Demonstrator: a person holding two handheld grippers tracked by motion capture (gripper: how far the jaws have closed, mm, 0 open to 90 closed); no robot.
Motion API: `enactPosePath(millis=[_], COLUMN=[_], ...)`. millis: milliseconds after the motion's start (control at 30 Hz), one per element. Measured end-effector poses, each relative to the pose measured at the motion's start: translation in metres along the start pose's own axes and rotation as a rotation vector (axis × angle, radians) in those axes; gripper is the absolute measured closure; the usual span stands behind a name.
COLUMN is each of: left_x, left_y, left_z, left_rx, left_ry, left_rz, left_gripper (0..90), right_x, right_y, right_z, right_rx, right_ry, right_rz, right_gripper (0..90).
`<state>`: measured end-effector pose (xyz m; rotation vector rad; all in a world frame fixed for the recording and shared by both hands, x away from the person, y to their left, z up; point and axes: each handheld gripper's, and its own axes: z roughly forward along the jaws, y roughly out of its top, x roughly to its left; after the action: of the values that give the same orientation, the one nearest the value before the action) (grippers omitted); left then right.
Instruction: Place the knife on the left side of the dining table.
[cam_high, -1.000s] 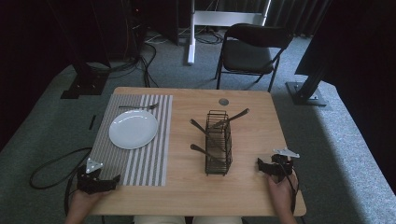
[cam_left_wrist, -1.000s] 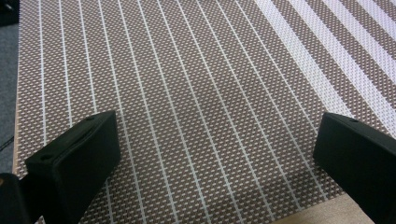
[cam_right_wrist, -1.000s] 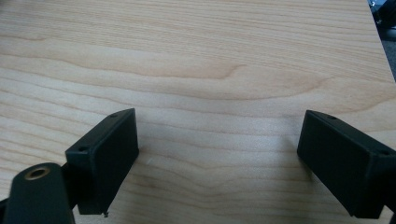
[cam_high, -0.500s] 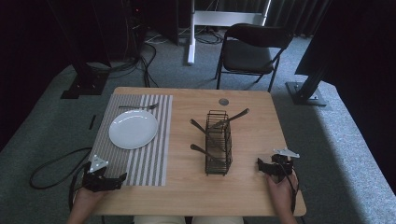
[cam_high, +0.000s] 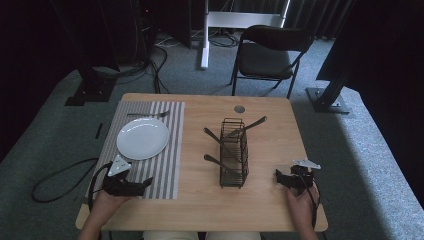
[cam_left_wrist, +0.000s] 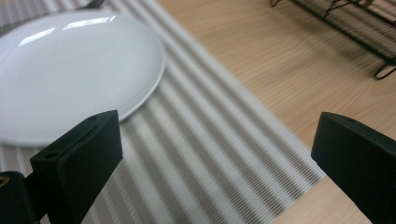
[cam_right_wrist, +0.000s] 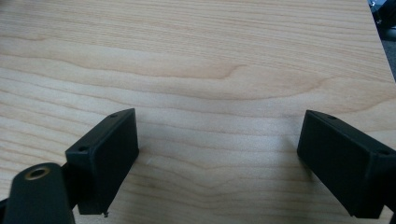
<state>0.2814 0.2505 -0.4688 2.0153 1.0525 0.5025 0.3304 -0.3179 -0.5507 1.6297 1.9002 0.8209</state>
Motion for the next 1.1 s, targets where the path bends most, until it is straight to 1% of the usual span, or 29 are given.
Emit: enactPosePath(millis=[33, 100, 167, 233, 300, 467, 567, 600, 667, 767, 800, 833, 1000, 1067, 1100], left_x=[-0.003, -0.012, -0.022, -0.029, -0.035, -0.055, -0.066, -0.068, -0.074, -0.082, -0.085, -0.087, -0.094, -0.099, -0.101], left_y=[0.004, 0.01, 0.018, 0.024, 0.03, 0.044, 0.052, 0.053, 0.057, 0.062, 0.063, 0.065, 0.075, 0.081, 0.082], left_z=[0.0, 0.0, 0.0, -0.001, -0.001, -0.003, -0.003, -0.003, -0.001, 0.001, 0.002, 0.002, 0.006, 0.008, 0.008], left_rx=[-0.007, -0.029, -0.048, -0.066, -0.073, -0.097, -0.116, -0.115, -0.121, -0.131, -0.138, -0.14, -0.153, -0.164, -0.164], left_ry=[-0.017, -0.041, -0.056, -0.073, -0.093, -0.132, -0.157, -0.159, -0.177, -0.195, -0.198, -0.204, -0.239, -0.259, -0.261], left_rz=[0.001, 0.019, 0.042, 0.056, 0.068, 0.116, 0.131, 0.138, 0.145, 0.169, 0.176, 0.181, 0.177, 0.185, 0.19], left_gripper=[2.2, 2.2, 2.2, 2.2, 2.2, 2.2, 2.2, 2.2, 2.2, 2.2, 4.2, 4.2, 4.2, 4.2, 4.2], right_x=[0.0, 0.0, 0.0, 0.0, 0.0, 0.0, 0.0, 0.0, 0.0, 0.0, 0.0, 0.0, 0.0, 0.0, 0.0], right_y=[0.0, 0.0, 0.0, 0.0, 0.0, 0.0, 0.0, 0.0, 0.0, 0.0, 0.0, 0.0, 0.0, 0.0, 0.0], right_z=[0.0, 0.0, 0.0, 0.0, 0.0, 0.0, 0.0, 0.0, 0.0, 0.0, 0.0, 0.0, 0.0, 0.0, 0.0], right_rx=[0.0, 0.0, 0.0, 0.0, 0.0, 0.0, 0.0, 0.0, 0.0, 0.0, 0.0, 0.0, 0.0, 0.0, 0.0], right_ry=[0.0, 0.0, 0.0, 0.0, 0.0, 0.0, 0.0, 0.0, 0.0, 0.0, 0.0, 0.0, 0.0, -0.001, 0.0], right_rz=[0.0, 0.0, 0.0, 0.0, 0.0, 0.0, 0.0, 0.0, 0.001, 0.001, 0.001, 0.0, -0.001, 0.0, 0.0], right_gripper=[11.5, 11.5, 11.6, 11.6, 11.6, 11.6, 11.6, 11.6, 11.6, 11.6, 11.6, 11.6, 11.6, 11.6, 11.6])
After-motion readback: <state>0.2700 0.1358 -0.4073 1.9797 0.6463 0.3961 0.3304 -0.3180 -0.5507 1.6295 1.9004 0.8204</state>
